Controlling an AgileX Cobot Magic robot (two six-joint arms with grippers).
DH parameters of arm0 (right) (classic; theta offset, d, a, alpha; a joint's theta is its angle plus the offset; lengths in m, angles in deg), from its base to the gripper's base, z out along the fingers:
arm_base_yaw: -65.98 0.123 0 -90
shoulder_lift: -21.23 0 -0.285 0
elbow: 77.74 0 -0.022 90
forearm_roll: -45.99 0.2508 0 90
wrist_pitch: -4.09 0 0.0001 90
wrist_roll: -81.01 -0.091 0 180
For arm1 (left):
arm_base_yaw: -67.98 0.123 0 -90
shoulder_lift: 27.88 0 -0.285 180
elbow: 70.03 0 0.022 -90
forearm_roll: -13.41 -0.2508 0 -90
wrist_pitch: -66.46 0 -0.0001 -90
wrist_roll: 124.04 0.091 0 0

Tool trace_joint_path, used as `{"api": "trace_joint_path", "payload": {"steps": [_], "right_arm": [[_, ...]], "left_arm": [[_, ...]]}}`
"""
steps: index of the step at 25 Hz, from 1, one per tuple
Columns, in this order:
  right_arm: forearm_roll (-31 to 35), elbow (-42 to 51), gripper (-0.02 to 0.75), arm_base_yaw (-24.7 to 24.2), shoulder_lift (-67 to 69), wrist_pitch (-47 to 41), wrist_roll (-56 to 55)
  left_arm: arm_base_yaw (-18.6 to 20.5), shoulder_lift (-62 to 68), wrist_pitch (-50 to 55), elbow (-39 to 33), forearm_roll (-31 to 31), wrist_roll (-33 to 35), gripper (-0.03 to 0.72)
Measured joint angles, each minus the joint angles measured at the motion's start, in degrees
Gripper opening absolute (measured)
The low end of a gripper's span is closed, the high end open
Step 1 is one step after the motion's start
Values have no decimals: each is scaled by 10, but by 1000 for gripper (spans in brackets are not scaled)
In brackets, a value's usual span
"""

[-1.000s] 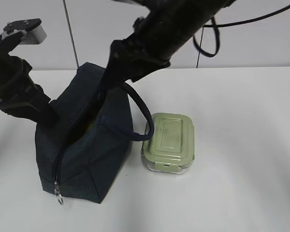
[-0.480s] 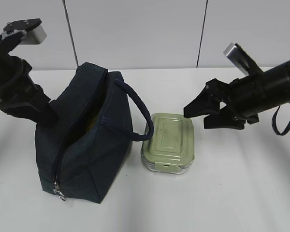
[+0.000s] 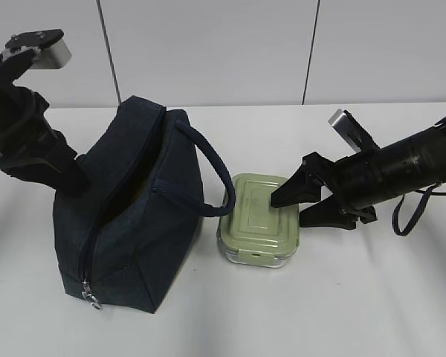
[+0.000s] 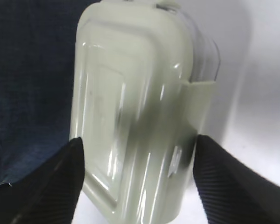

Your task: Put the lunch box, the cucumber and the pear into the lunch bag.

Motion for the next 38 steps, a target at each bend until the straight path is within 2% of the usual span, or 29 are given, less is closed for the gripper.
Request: {"api": "trace_joint_path", "payload": {"steps": [12, 15, 18, 21, 25, 32, 38], "right_arm": [[39, 0, 534, 0, 38, 0, 59], [52, 0, 485, 0, 49, -14, 66], [67, -1, 390, -1, 56, -30, 70], [71, -1, 353, -1, 57, -33, 71], [63, -1, 351, -12, 44, -32, 74], [13, -2, 350, -74, -74, -7, 66], [0, -63, 349, -54, -162, -74, -2]], "left_arm": [[0, 0, 2, 0, -1, 0, 3], [0, 0, 2, 0, -1, 0, 3], [0, 0, 2, 0, -2, 0, 3], [0, 0, 2, 0, -2, 0, 3], [0, 0, 2, 0, -2, 0, 3], [0, 0, 2, 0, -2, 0, 3], [0, 0, 3, 0, -2, 0, 3]]}}
